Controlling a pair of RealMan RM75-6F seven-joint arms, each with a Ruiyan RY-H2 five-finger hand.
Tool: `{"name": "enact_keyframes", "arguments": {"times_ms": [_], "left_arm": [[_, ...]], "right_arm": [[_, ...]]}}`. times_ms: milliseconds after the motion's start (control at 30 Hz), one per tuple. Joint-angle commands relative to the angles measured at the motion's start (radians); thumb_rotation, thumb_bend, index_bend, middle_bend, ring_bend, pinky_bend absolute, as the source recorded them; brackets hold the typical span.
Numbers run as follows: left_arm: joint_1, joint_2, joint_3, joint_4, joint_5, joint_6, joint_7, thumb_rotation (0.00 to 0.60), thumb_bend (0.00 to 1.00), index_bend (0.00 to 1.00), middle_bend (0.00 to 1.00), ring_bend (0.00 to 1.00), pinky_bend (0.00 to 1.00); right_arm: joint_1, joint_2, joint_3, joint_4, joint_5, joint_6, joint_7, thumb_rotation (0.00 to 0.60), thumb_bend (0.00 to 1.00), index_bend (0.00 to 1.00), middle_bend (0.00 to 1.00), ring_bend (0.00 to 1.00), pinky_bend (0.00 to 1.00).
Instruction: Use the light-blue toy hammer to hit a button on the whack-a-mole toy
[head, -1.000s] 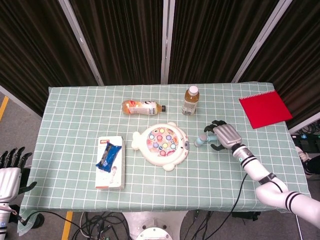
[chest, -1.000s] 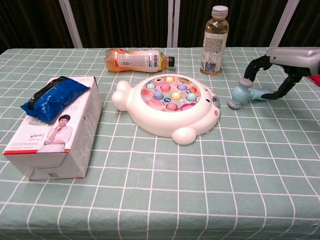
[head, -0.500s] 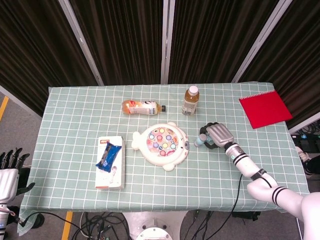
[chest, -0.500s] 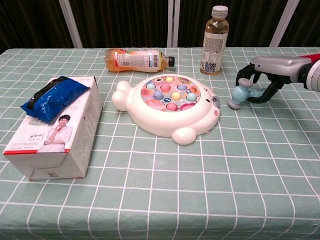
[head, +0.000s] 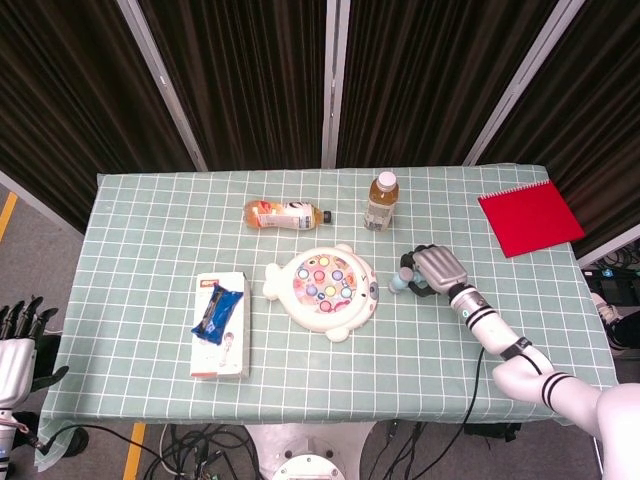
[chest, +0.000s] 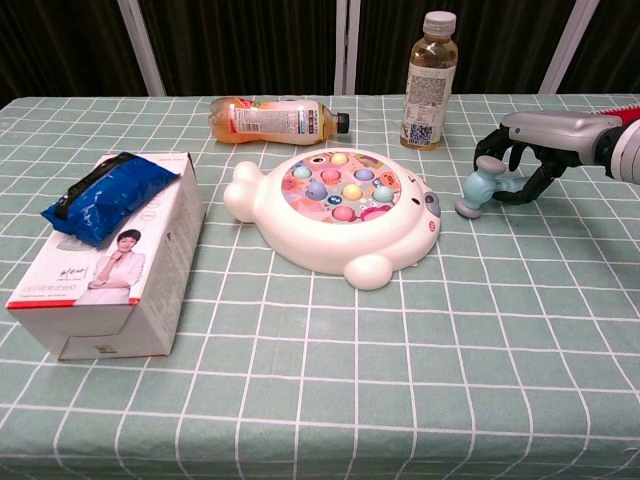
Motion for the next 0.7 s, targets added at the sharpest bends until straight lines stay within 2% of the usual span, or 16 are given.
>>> {"name": "enact_keyframes", "arguments": {"times_ms": [33,300,500,700], "left_arm": [[0.0,0.0,0.0,0.001,0.001,0.001,0.0,0.6,0.0,0.17,0.07,0.0,0.0],[-0.001,-0.001,0.0,0.0,0.0,-0.003,0.001,0.6,0.0,0.17,0.07,0.0,0.0],[-0.001,0.001,0.0,0.0,-0.001,-0.006,-0.003,0.6,0.0,0.17,0.07,0.0,0.0],[-0.001,0.002,0.001,-0.001,0.001,-0.005,-0.006,0.6,0.0,0.17,0.07,0.0,0.0]], "right_arm": [[-0.001,-0.002,-0.001,0.004,0.001,0.005,0.004,0.6,0.29,0.48,0.45,0.29,0.34],[-0.006,-0.015,-0.01,0.022,0.001,0.019,0.013,0.6,0.31,0.55,0.49,0.34,0.39],[-0.014,-0.023,-0.011,0.042,-0.014,0.06,0.042,0.6,0.37,0.64,0.57,0.43,0.5],[-0.022,0.025,-0.01,0.0,-0.048,0.125,0.087,0.6,0.41,0.7,0.61,0.47,0.58]]}}
